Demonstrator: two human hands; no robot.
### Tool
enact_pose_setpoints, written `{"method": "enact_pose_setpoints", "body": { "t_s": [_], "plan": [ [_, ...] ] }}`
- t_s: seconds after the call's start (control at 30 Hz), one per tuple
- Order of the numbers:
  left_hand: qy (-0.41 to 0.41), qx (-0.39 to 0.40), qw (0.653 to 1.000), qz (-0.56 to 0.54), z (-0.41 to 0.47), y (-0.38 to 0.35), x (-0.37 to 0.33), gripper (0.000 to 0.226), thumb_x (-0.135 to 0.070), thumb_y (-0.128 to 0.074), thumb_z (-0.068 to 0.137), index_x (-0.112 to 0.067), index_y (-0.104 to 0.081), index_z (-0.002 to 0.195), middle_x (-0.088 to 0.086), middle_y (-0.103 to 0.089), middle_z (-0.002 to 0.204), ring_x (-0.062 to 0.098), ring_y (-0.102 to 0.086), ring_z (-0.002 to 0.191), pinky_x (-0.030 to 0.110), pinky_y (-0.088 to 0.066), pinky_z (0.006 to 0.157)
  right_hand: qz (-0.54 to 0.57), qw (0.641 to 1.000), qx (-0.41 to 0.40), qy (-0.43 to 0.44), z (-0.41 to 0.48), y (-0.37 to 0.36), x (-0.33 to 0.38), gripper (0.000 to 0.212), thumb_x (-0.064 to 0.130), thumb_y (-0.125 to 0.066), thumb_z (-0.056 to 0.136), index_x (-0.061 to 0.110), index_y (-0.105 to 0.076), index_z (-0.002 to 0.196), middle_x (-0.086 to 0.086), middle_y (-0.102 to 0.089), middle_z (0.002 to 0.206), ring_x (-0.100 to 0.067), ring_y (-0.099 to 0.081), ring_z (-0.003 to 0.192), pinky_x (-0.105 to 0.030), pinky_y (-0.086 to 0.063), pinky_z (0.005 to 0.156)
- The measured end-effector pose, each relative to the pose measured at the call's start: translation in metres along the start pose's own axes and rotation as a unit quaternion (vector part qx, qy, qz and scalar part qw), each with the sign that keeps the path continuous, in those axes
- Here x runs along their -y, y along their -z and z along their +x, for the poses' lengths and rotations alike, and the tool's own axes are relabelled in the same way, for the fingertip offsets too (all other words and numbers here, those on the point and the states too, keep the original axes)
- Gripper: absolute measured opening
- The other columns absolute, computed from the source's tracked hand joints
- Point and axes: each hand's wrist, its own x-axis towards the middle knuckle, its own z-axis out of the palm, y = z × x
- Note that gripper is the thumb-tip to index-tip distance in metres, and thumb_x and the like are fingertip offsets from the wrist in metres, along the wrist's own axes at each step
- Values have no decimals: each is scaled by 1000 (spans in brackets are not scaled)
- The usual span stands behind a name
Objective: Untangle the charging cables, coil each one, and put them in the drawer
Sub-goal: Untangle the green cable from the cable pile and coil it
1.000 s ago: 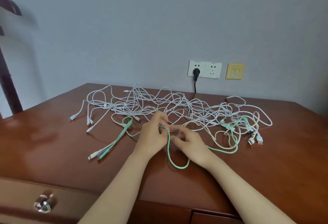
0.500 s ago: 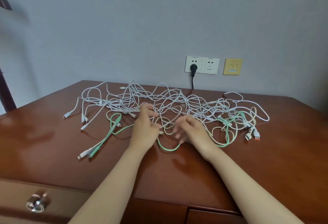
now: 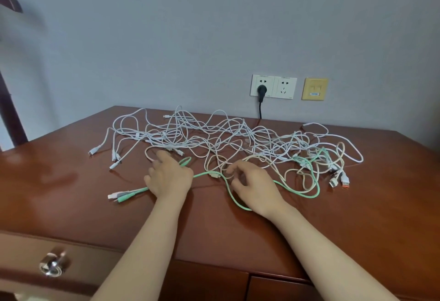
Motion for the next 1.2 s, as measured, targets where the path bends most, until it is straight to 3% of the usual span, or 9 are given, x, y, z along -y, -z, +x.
{"method": "enact_pose_setpoints", "body": {
  "t_s": [0.13,0.23,0.33,0.47,0.57,0.67,0.77,0.97,1.2],
  "plan": [
    [-113,28,992,-39,-7,-4,-3,27,-11,-44,92,-15,-47,118,9,-63,115,32,-54,111,36,-35,92,34,997,-60,45,0,-1,5,12,19,-52,91,25,-58,99,16,-51,85,-4,-49,71,-23,-39,70],
    [-185,83,958,-203,-15,-11,-13,22,-6,-44,94,-14,-53,112,0,-65,104,22,-57,99,24,-37,77,80,994,-55,49,1,-2,9,10,23,-58,90,28,-54,98,14,-49,87,1,-49,71,-14,-38,69],
    [-218,144,913,-312,-17,-18,-21,17,-4,-45,95,-16,-55,100,-3,-64,85,14,-57,84,15,-40,66,76,997,-12,32,2,-5,5,13,14,-62,83,21,-56,92,6,-45,91,-7,-52,72,-23,-45,74],
    [-183,191,869,-418,-13,-20,-23,19,-4,-40,98,-14,-56,95,-2,-57,69,7,-54,56,15,-46,55,-48,991,-113,61,5,0,0,21,29,-55,74,17,-61,90,5,-51,94,-17,-52,89,-31,-41,81],
    [-159,233,836,-470,-12,-19,-25,28,-4,-37,100,-19,-57,88,-2,-57,63,11,-51,53,20,-45,53,-139,985,-73,79,5,4,-1,33,52,-47,80,23,-59,91,14,-54,77,-8,-46,82,-30,-32,80],
    [-125,275,806,-510,-13,-18,-27,29,-4,-33,101,-15,-56,87,-5,-57,51,6,-48,43,20,-38,50,-14,995,-2,102,2,3,-9,36,45,-54,89,16,-59,67,8,-44,50,-10,-40,56,-28,-34,63],
    [-87,293,782,-544,-13,-17,-33,29,-3,-32,100,-11,-55,87,-3,-54,50,5,-46,38,17,-36,44,115,991,-36,60,4,10,-13,38,32,-59,90,16,-59,55,2,-55,52,-8,-48,53,-18,-36,59],
    [-88,420,757,-493,-26,-14,-80,29,-12,-33,102,-8,-59,89,2,-50,50,3,-31,29,11,-19,34,337,941,-36,-19,15,49,-13,30,9,-48,93,6,-54,64,12,-47,36,-2,-36,28,-11,-27,36],
    [-58,526,717,-453,-37,-51,-125,45,-55,-23,95,-20,-49,85,0,-34,59,1,-24,29,6,-15,33,272,958,-71,-49,36,84,-43,18,8,-69,80,7,-59,65,0,-50,46,-3,-36,27,-13,-25,31]
  ]
}}
